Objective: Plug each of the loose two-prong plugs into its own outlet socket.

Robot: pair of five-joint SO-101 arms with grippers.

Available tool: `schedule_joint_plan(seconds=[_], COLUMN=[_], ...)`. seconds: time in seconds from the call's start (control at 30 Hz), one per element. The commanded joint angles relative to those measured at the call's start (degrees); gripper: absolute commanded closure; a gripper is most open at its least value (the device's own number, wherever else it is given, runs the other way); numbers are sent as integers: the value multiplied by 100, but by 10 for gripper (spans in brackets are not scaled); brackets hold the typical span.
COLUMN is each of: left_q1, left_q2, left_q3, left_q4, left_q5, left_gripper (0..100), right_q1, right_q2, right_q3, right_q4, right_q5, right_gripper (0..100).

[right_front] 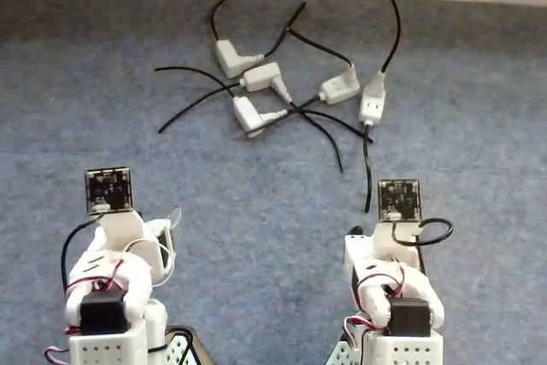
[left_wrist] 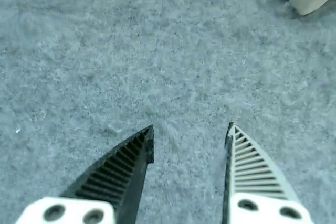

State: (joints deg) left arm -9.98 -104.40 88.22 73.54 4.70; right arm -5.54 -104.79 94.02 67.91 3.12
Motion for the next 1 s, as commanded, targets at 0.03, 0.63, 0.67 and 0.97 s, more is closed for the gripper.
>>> schedule_joint_plan(seconds=[0.03,0.63,0.67,0.97], left_q1=[-40,-4,-4,-40], left_q2=[-31,-31,-31,-31], left_q3=[426,884,884,884], left_q4=[-193,308,308,299], left_q5=[18,18,18,26], left_gripper=[775,979,972,993], right_q1=[13,980,1007,1042], right_q2=[-31,-22,-22,-22], right_q3=[602,963,954,954], right_q4=[-163,295,295,286], right_q5=[9,53,62,62], right_gripper=[717,728,747,963])
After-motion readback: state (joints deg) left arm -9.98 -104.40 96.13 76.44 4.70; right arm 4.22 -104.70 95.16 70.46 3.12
